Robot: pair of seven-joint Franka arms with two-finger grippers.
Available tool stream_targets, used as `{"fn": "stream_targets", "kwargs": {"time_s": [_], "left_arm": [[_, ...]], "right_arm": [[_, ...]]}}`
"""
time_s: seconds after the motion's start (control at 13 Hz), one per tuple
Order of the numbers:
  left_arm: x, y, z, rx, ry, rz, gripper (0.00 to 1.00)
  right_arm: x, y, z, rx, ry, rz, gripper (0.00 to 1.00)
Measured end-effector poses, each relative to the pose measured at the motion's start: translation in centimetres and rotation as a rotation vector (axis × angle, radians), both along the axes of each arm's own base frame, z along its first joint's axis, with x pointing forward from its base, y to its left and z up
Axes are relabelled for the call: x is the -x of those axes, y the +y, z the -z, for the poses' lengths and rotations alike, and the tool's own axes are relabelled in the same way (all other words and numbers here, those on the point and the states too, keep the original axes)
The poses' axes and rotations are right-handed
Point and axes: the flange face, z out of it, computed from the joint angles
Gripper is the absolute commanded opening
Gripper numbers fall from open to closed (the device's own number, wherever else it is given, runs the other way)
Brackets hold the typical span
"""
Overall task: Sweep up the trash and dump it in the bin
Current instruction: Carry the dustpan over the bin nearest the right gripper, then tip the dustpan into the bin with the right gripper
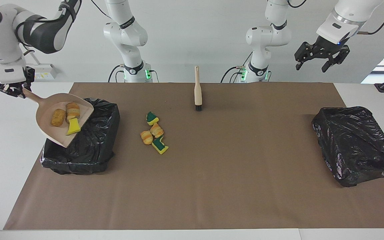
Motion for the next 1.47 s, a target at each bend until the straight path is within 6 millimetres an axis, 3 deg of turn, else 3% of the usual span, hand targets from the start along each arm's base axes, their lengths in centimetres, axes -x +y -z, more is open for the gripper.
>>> {"fn": "stream_targets", "kwargs": {"time_s": [0.23,0.39,0.62,0.77,0.93,1.16,1.47], "left_arm": [[0.1,1.3,-0.3,0.002,-0.005,-0.021,1.00],[0.1,2.1,-0.4,0.006,-0.006,-0.027,1.00],[0.0,2.6,-0.3,0.010,-0.005,-0.028,1.00],[0.1,2.3,-0.3,0.010,-0.004,-0.014,1.00],[0.0,2.0,-0.2,0.012,0.002,0.023,1.00],[-0.6,1.8,0.9,0.009,0.033,0.041,1.00],[-1.5,1.3,0.7,0.007,0.038,0.048,1.00]], "right_arm": [[0.1,-0.3,-0.4,0.064,0.016,-0.020,0.00],[0.4,-0.4,-1.7,0.079,0.015,-0.017,0.00],[1.7,1.2,-7.6,0.084,-0.003,-0.013,0.00],[2.1,5.2,-10.4,0.034,-0.051,-0.056,0.00],[1.6,10.4,-11.0,0.002,-0.075,-0.120,0.00],[1.2,18.6,-10.1,-0.065,-0.160,-0.009,0.00],[2.2,28.3,-8.0,-0.201,-0.308,0.394,0.00]]}}
